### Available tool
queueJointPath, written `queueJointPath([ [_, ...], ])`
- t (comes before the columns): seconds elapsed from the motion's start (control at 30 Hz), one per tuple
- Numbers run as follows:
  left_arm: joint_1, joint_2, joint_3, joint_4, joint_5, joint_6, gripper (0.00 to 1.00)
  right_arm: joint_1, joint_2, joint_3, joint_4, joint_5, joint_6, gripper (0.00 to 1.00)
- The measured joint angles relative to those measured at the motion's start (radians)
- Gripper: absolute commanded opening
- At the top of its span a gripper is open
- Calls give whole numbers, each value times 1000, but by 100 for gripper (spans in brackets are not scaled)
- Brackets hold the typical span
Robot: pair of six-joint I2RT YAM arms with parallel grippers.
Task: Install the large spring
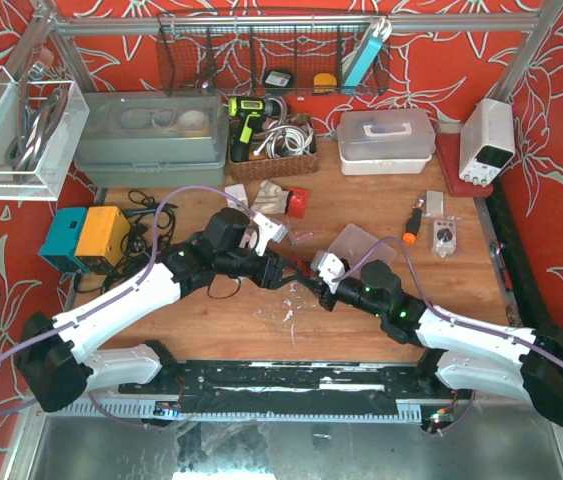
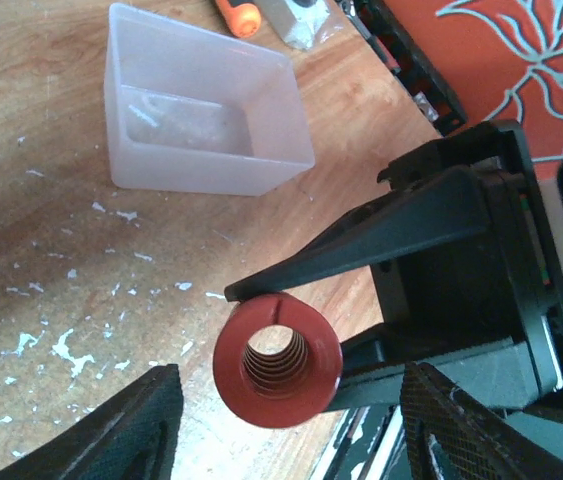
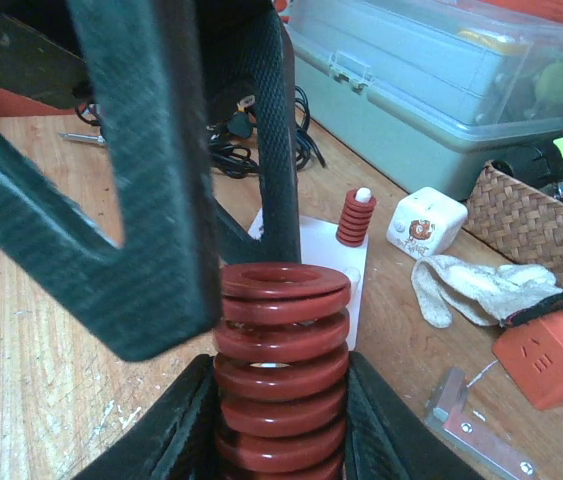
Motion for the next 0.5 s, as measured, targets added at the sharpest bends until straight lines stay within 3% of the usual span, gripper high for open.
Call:
queueJointPath([
  [0.5,0,27,-20,29,13,-27,28,24,8,0,-7,26,-28,9],
])
